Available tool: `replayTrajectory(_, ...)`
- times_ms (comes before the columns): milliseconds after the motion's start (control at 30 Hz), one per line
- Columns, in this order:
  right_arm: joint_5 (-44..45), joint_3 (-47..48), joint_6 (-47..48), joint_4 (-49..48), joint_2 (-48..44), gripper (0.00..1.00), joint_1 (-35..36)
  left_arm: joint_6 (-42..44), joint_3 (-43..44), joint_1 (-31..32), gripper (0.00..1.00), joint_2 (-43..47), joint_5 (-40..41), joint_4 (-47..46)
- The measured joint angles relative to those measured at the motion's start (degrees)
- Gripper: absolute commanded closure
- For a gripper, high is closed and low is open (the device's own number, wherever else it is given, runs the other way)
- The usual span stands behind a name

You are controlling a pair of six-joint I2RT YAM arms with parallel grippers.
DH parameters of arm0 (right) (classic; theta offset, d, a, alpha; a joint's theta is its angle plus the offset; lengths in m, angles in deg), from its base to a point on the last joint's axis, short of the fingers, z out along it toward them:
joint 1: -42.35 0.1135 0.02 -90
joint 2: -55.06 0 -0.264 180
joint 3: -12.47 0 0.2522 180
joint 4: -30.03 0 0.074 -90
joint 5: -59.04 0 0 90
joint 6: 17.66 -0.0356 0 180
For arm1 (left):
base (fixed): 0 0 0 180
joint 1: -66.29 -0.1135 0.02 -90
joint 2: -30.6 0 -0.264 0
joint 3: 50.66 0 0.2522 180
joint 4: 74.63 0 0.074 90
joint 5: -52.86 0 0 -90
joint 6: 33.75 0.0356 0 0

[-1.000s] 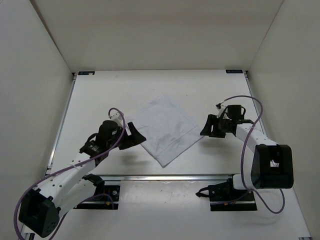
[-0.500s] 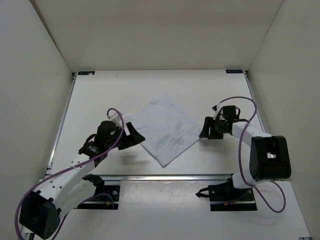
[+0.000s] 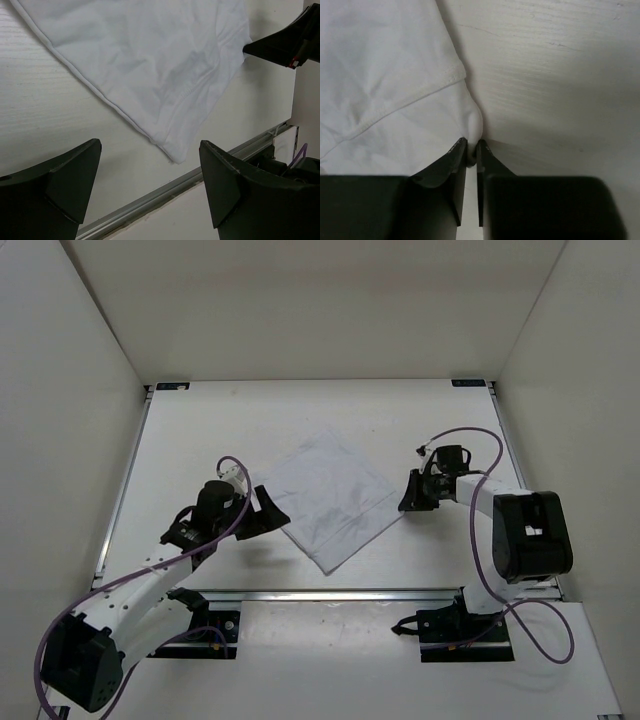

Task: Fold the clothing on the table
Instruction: Flatten the skirt out

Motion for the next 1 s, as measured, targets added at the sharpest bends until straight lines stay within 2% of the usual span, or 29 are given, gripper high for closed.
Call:
replayTrajectory(33,-0.2,0.28,-0.26,0.07,0.79,1.0,0.09,0.15,0.0,0.0,0.09,-0.22,0.0,0.02)
replayTrajectory(267,-0.02,0.44,-3.63,-0.74,1.14,1.0,2.62,0.02,0.0,1.4,0.1,-1.25,0.2,-0.07)
replayTrajectory(467,2.78,-5.2,-13.99,-2.89,-4.09,1.0,15.34,-1.25,0.0,3.63,0.13,-1.27,2.4,1.46)
replayTrajectory(600,6.27,-9.51,-23.04,-3.98,-8.66,1.0,21.4,-1.6,0.11,3.61,0.12,-1.2,7.28,6.91)
replayTrajectory(833,13.79,-19.15,-35.39,-5.64,-22.38,1.0,22.91,-1.7,2.45,2.86,0.1,-0.68,16.74,15.93)
replayTrajectory(967,15.85,-22.16,-39.15,-6.47,-25.09,1.0,24.17,-1.7,2.49,2.6,0.18,-2.69,18.49,17.31)
replayTrajectory(1000,15.87,-22.71,-39.87,-6.88,-25.0,1.0,24.55,-1.77,2.32,2.8,0.24,-3.5,18.49,17.14)
